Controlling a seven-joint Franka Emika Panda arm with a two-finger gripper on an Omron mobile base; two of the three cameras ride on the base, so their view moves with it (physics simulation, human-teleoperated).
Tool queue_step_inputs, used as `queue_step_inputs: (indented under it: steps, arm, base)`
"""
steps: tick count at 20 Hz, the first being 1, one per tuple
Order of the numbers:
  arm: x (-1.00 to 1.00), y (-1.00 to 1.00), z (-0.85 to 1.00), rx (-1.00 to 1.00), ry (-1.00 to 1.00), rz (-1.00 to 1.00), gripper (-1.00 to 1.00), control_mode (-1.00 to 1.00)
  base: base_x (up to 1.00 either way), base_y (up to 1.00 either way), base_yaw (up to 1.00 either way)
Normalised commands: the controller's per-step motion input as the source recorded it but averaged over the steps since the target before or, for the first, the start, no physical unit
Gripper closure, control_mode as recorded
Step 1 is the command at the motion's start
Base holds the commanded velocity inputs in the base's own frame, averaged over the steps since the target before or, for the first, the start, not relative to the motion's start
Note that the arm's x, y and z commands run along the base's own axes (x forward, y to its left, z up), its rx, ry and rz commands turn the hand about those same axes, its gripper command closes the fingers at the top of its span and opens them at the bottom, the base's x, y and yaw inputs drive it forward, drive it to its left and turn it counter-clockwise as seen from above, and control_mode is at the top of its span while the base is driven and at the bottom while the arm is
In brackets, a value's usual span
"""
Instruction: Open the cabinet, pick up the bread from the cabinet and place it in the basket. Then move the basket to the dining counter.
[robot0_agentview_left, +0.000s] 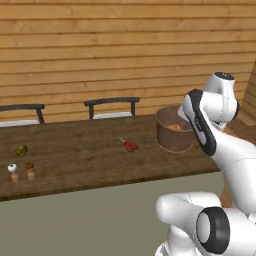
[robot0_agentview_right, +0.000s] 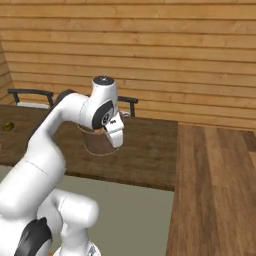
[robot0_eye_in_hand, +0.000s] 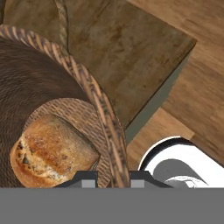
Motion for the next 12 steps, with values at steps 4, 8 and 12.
queue_step_inputs:
  steps: [4, 8, 12]
  arm:
    - [1.0, -0.19, -0.95, -0.11, 0.08, -0.05, 1.0, -1.0]
    - [0.99, -0.33, -0.77, 0.0, 0.12, -0.03, 1.0, -1.0]
    - [0.99, -0.18, -0.51, 0.0, 0.02, 0.0, 1.0, -1.0]
  base:
    - [0.0, 0.0, 0.0]
    - [0.0, 0.0, 0.0]
    - [0.0, 0.0, 0.0]
